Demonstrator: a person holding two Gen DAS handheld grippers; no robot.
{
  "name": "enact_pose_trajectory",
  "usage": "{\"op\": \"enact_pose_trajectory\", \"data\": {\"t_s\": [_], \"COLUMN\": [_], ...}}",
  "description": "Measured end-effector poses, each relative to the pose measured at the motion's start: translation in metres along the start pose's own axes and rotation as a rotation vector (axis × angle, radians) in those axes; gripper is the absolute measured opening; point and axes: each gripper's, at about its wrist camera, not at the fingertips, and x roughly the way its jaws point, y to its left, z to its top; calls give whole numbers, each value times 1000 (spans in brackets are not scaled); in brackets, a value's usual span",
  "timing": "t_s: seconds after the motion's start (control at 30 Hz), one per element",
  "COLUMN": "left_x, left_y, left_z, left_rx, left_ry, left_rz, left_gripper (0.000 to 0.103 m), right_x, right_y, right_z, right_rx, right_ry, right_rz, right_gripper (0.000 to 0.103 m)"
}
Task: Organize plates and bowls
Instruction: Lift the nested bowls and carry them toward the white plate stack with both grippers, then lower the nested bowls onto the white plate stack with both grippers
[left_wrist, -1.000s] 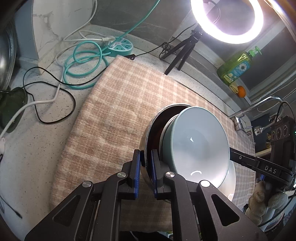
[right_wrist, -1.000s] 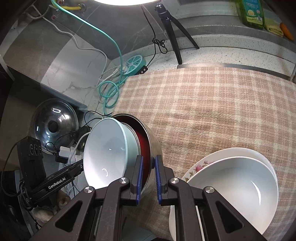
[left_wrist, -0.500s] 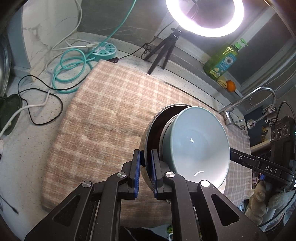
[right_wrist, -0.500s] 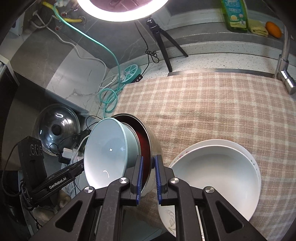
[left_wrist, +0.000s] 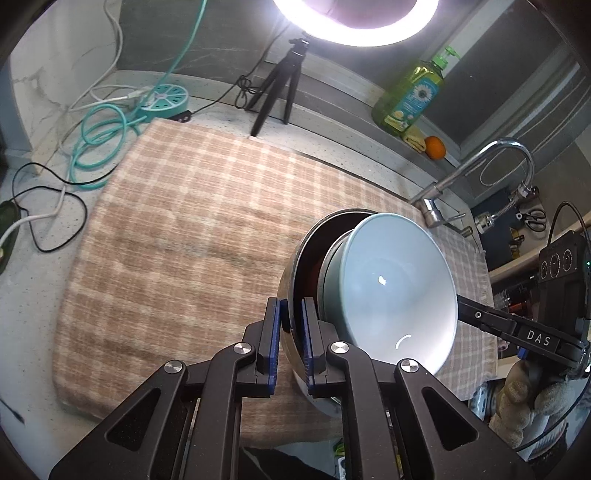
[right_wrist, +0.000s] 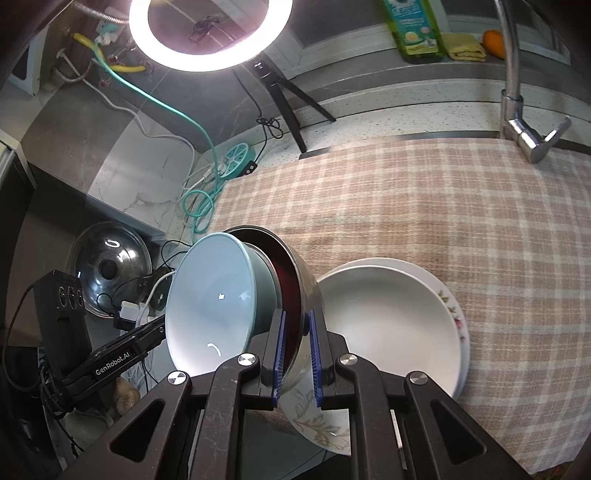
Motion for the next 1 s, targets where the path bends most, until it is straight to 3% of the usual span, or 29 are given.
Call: {"op": "enact_pose_trajectory", "data": {"t_s": [0.5, 1.0], "left_x": [22, 38], "left_y": [-44, -61], "left_z": [-16, -27], "left_rx": [32, 32], "left_ry": [31, 55], "left_rz": [-17, -2], "left_gripper": [9, 9], "right_x": [-28, -29], "right_y": [-49, -74], "right_z": [-15, -24], "right_rx": [44, 55], "right_ry": [-6, 20], "right_rz": [-25, -31], "right_gripper": [12, 12]}}
